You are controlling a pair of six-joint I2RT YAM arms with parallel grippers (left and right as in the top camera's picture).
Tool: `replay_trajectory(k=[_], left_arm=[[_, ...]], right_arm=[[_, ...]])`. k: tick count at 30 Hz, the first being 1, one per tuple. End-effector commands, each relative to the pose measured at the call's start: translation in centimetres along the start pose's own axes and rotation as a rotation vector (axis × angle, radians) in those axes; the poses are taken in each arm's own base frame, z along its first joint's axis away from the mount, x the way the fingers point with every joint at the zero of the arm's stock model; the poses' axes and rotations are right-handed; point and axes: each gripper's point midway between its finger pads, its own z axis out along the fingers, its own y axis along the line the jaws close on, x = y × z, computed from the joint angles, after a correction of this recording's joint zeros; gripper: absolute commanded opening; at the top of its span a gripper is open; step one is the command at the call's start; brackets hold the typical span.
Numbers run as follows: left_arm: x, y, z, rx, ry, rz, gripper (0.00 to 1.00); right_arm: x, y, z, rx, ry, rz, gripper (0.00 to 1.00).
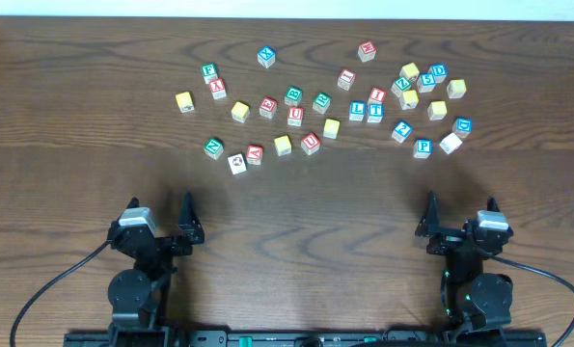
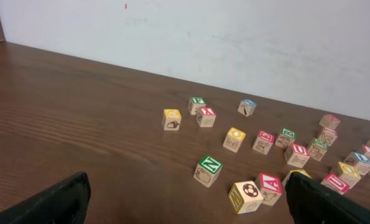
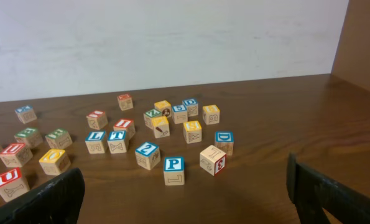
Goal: Spell out NEURIPS
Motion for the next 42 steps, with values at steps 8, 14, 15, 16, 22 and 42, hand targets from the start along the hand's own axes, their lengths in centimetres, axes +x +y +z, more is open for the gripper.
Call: replay_trajectory(k=[8,14,15,16,22,42], left_arm=[[1.6,0.6,0.1,-0.026,0.048,-0.008,0.99],[1.6,0.6,0.1,-0.026,0.048,-0.007,0.98],[1.6,0.7,0.1,-0.026,0.048,-0.007,0.99],[1.6,0.7,0.1,-0.026,0.047,-0.007,0.99],[0.4,0.3,0.1,-0.010,0.000,-0.061,0.99],[-15.2,-4.2,3.2,-0.025,0.253,-0.013,0.99]], right_arm=[[0.2,0.1,0.0,-0.003,0.005,-0.010,0.99],[0.2,0.1,0.0,-0.003,0.005,-0.010,0.99],[0.2,0.1,0.0,-0.003,0.005,-0.010,0.99],[0.2,0.1,0.0,-0.003,0.005,-0.010,0.99],[0.2,0.1,0.0,-0.003,0.005,-0.010,0.99],[0.2,0.1,0.0,-0.003,0.005,-0.010,0.99]])
